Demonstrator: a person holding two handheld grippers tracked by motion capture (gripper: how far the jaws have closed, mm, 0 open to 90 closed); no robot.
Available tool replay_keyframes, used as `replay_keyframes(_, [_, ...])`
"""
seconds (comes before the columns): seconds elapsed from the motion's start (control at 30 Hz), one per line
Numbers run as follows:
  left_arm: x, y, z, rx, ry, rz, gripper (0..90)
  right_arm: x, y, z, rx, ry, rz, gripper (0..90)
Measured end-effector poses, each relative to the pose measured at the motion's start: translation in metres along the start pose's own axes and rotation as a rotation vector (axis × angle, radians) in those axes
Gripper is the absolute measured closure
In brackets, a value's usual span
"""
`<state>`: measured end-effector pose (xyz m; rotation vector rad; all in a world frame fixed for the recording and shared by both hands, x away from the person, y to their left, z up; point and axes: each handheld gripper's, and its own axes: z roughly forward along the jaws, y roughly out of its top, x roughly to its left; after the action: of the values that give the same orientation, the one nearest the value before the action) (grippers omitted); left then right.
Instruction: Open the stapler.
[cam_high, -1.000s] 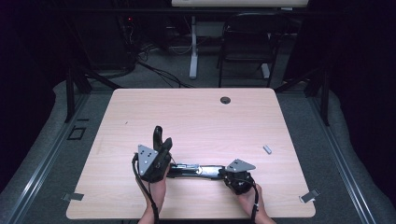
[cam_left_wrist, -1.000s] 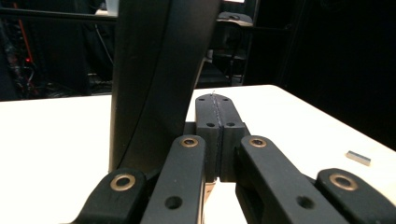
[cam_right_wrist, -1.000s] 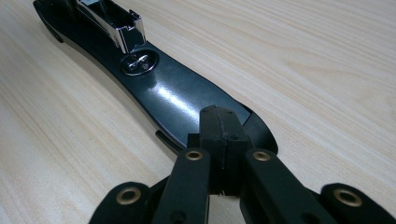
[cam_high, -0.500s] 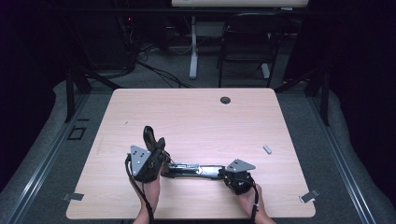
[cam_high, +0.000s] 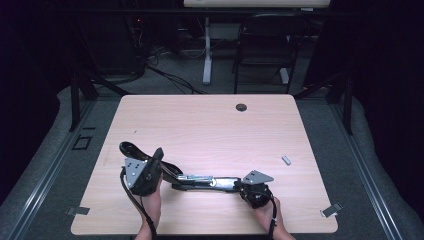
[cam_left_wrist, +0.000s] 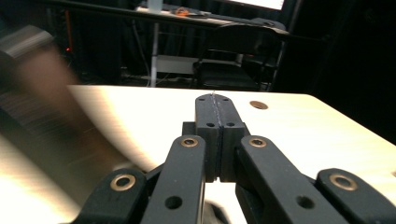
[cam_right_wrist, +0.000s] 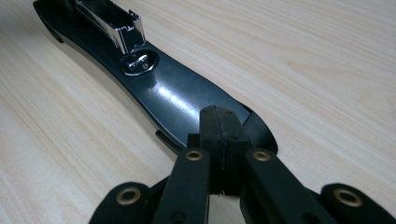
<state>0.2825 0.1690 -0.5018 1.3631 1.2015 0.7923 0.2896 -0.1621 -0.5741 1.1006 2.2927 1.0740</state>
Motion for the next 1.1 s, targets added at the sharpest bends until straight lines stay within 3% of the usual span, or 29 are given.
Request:
replay_keyframes(0.4, [0.017, -0.006, 0.0, 0.024, 0.053, -0.048, 90.0, 0.0, 0.0, 0.0, 0.003, -0.002, 0.001, 90.0])
replay_keyframes(0.67, [0.012, -0.003, 0.001, 0.03, 0.046, -0.024, 90.0, 0.0, 0.001, 0.0, 0.004, 0.001, -0.003, 90.0])
replay_keyframes(0.8, [-0.001, 0.004, 0.005, 0.06, -0.017, 0.019, 89.8, -0.001, 0.003, 0.0, 0.022, 0.01, 0.004, 90.0])
replay_keyframes(0.97, [-0.015, 0.013, 0.016, 0.124, -0.104, 0.072, 80.2, -0.005, 0.005, 0.001, 0.041, 0.033, 0.023, 90.0])
replay_keyframes(1.1, [-0.023, 0.019, 0.03, 0.207, -0.17, 0.09, 69.4, -0.006, 0.007, 0.001, 0.056, 0.041, 0.026, 90.0])
